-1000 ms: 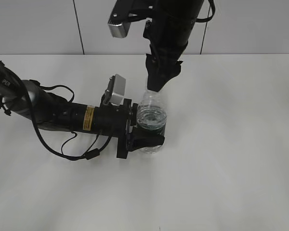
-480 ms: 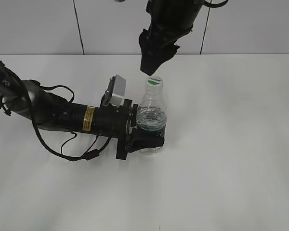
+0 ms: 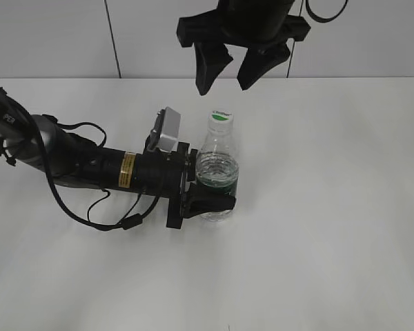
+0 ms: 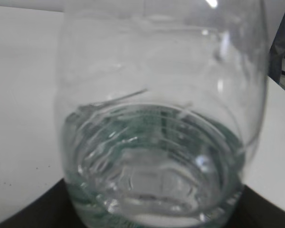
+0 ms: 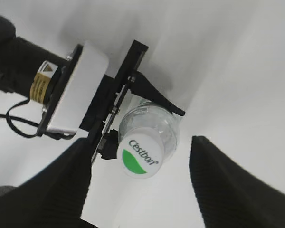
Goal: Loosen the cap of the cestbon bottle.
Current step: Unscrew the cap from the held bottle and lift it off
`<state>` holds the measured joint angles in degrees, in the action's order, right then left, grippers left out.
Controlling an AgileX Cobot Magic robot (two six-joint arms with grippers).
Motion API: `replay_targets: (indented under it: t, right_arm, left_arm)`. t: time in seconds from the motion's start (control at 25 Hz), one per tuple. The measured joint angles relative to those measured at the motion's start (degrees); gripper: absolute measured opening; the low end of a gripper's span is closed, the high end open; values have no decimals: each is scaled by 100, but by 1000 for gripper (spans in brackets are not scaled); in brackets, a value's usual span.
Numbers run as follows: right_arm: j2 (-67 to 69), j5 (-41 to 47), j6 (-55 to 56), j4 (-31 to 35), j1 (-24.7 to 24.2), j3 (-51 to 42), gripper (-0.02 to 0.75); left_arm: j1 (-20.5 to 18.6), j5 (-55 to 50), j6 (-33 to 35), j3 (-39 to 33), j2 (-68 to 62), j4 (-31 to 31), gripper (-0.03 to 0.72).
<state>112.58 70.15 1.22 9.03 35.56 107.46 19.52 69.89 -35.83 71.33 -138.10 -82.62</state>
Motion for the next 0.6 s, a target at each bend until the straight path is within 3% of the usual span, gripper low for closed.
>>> replay_targets:
  t: [0.28, 0.6]
  right_arm:
    - [0, 0, 1494, -233, 0, 0, 493]
    - [170, 0, 1974, 5, 0, -5, 493]
  left_arm:
    - [0, 0, 0, 0, 0, 13, 414]
    - [0, 0, 0, -5, 0, 40, 414]
